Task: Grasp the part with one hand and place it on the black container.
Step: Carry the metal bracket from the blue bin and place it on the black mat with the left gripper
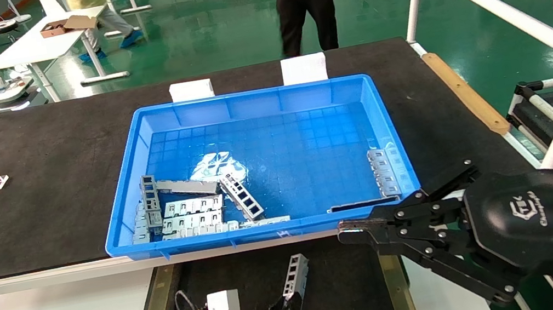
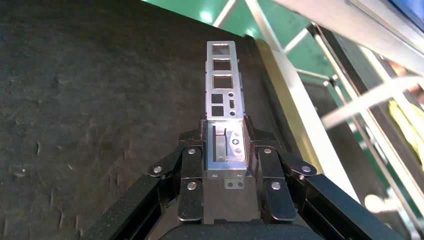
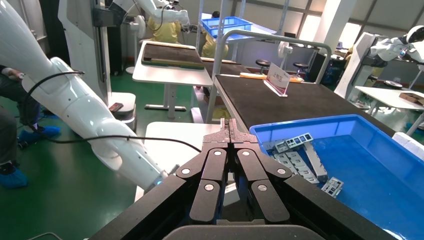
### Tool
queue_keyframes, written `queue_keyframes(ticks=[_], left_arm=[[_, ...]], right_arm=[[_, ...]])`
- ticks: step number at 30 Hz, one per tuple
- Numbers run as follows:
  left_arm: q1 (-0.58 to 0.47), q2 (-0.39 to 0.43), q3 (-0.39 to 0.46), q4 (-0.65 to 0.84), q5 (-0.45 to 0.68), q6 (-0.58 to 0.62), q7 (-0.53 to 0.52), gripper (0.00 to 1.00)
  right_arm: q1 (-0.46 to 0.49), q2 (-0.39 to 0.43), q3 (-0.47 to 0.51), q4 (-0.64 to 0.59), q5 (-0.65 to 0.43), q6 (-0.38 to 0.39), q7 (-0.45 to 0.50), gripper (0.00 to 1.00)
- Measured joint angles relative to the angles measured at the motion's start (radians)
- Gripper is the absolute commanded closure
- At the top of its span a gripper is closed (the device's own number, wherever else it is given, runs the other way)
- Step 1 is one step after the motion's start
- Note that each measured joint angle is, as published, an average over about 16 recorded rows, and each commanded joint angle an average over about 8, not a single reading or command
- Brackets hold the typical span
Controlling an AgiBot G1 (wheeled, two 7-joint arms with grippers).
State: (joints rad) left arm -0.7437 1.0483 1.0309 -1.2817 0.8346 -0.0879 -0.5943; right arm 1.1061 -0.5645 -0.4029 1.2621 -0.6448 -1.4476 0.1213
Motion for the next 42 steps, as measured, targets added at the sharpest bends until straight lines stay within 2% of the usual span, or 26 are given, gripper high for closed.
queue_keyframes(ticks=[15, 21, 28, 29, 30, 35, 37, 42], left_arm=[[-0.1, 0.107, 0.18, 0.065, -0.228, -0.259, 0.021, 1.0], [-0.121, 0.127, 0.217, 0.078, -0.286, -0.308, 0.044, 1.0], [-0.124, 0.14, 0.232, 0.093, -0.302, -0.324, 0.055, 0.98], [-0.123, 0.141, 0.232, 0.095, -0.301, -0.324, 0.055, 0.93], [-0.122, 0.142, 0.233, 0.097, -0.299, -0.324, 0.055, 0.81], [-0.112, 0.147, 0.23, 0.108, -0.288, -0.32, 0.052, 0.18], [-0.108, 0.149, 0.229, 0.111, -0.283, -0.318, 0.05, 0.0], [-0.1, 0.152, 0.225, 0.116, -0.274, -0.314, 0.044, 0.0]], right_arm=[[0.0, 0.0, 0.0, 0.0, 0.0, 0.0, 0.0, 1.0], [0.0, 0.0, 0.0, 0.0, 0.0, 0.0, 0.0, 1.0], [0.0, 0.0, 0.0, 0.0, 0.0, 0.0, 0.0, 1.0], [0.0, 0.0, 0.0, 0.0, 0.0, 0.0, 0.0, 0.95], [0.0, 0.0, 0.0, 0.0, 0.0, 0.0, 0.0, 0.85], [0.0, 0.0, 0.0, 0.0, 0.0, 0.0, 0.0, 0.23], [0.0, 0.0, 0.0, 0.0, 0.0, 0.0, 0.0, 0.02], [0.0, 0.0, 0.0, 0.0, 0.0, 0.0, 0.0, 0.0]])
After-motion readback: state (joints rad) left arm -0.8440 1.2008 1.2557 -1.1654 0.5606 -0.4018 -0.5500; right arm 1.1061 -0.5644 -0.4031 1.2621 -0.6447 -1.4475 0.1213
